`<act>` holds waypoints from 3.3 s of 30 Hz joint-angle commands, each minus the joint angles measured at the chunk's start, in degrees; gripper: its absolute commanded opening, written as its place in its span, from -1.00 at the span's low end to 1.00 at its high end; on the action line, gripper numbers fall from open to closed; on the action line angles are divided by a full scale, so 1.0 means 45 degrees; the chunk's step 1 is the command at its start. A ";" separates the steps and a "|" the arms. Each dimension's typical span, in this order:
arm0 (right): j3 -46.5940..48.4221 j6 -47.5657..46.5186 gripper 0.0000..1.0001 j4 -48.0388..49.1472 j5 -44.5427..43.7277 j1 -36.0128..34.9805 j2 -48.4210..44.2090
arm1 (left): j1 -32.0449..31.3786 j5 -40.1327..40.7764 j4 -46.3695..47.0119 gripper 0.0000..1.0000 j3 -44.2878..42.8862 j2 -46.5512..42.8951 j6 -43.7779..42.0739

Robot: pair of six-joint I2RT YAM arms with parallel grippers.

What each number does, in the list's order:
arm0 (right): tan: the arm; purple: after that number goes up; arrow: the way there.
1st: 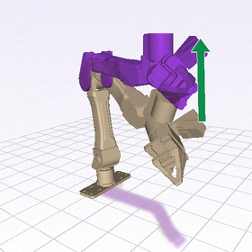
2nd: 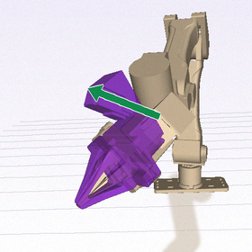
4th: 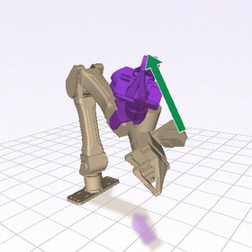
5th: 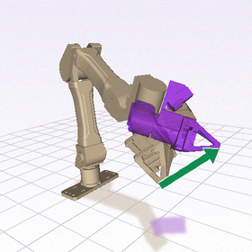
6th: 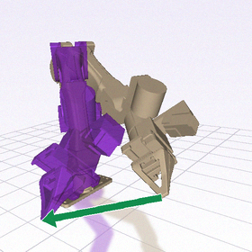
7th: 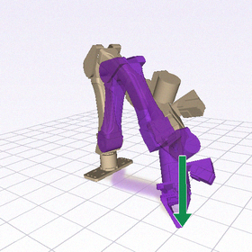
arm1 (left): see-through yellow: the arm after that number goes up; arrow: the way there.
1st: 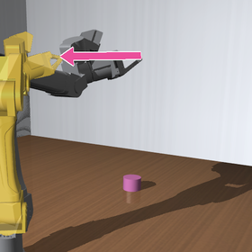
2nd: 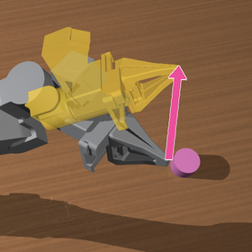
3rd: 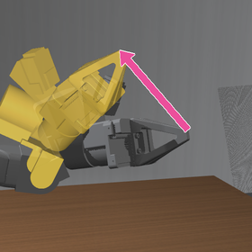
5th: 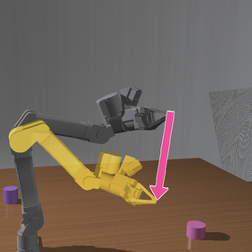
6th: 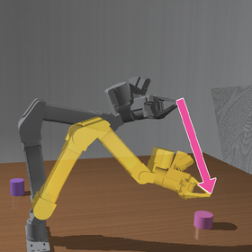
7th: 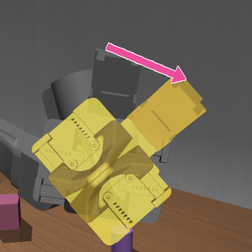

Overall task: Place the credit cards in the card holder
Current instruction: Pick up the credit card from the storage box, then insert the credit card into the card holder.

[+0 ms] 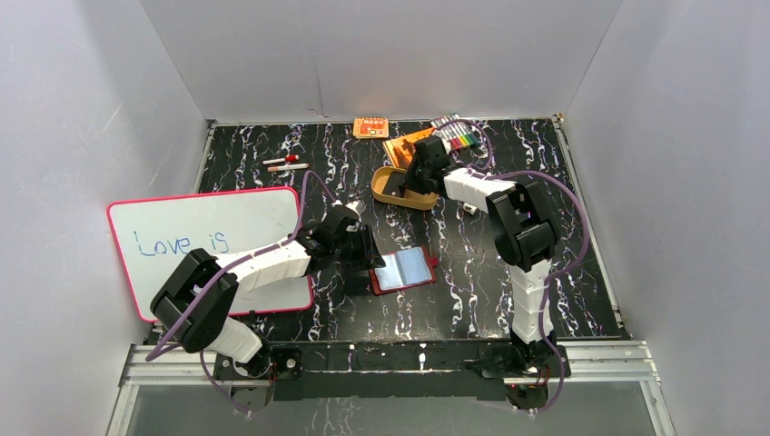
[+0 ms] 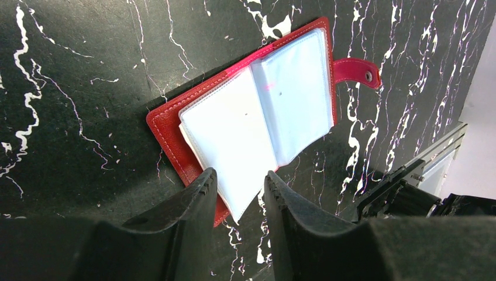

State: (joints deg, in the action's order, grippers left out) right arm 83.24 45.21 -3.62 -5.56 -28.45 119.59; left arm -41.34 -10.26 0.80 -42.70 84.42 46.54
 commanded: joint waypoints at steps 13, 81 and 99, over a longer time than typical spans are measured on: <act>-0.0908 -0.0184 -0.49 0.0410 -0.0112 0.0282 -0.0963 | 0.0034 0.0018 -0.0100 -0.34 -0.0121 -0.0269 -0.0128; -0.1942 0.2628 -1.00 -0.1346 0.4305 0.1600 -0.7897 | 0.0030 0.1029 -0.1816 -0.39 -0.1674 -0.2172 -0.0233; -0.9241 -0.4231 -1.00 -0.1218 0.7189 0.0637 -1.1431 | -0.2233 0.2600 -0.2581 -0.31 -0.1130 -0.0575 -0.0778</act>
State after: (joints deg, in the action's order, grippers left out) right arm 42.46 28.27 -17.76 22.37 -24.03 67.35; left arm -50.74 -1.78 -9.32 -48.49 80.05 43.05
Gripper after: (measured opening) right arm 0.012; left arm 0.355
